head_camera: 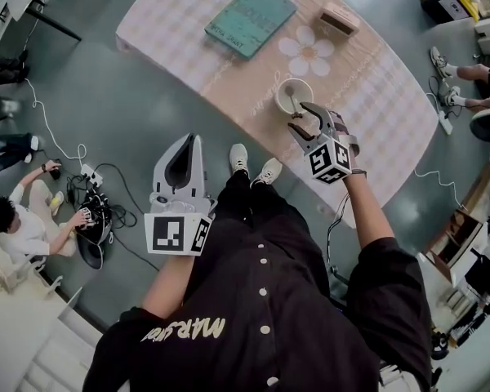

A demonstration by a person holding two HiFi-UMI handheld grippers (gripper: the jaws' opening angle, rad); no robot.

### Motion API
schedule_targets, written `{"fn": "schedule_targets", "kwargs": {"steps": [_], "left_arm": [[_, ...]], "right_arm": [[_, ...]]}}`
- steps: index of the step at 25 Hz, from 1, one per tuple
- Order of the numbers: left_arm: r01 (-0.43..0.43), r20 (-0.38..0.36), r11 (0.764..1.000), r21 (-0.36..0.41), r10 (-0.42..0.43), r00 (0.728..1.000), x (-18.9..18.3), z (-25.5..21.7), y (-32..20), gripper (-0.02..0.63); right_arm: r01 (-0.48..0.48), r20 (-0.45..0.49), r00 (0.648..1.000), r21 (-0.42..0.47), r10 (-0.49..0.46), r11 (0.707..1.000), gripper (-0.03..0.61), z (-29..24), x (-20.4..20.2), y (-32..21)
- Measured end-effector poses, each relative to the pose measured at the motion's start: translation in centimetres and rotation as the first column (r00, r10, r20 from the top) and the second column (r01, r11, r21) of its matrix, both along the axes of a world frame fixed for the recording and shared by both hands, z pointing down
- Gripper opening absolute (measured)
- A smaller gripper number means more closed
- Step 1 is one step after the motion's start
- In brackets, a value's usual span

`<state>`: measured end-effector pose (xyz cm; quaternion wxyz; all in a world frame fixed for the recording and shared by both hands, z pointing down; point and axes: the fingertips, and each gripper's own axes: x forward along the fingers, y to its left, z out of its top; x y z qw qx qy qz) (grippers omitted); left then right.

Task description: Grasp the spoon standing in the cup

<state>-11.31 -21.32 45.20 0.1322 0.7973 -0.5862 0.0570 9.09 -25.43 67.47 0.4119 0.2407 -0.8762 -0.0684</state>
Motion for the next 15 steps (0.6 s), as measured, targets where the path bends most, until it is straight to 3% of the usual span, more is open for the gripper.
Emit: {"fn": "schedule_targets", "kwargs": {"steps": [4, 8, 15], "left_arm": [[0.012, -0.001, 1.0, -0.009, -0.012, 1.0, -0.2, 0.3, 0.5, 0.009], [0.02, -0.001, 1.0, -0.01, -0.02, 1.0, -0.5, 0.4, 0.7, 0.008], [0.032, -0.003, 0.999, -0.012, -0.032, 0.999, -0.9, 0.6, 1.0, 0.008]], "right_arm": [[0.092, -0.123, 0.988, 0.024, -0.088, 0.996, 0.23, 1.5, -0.2, 0.1], [0.138, -0.18, 0.976, 0.052, -0.127, 0.989, 0.209, 1.7, -0.4, -0.1], [0.208, -0.242, 0.952, 0.074, -0.185, 0.975, 0.078, 2.0, -0.8, 0.2]]}}
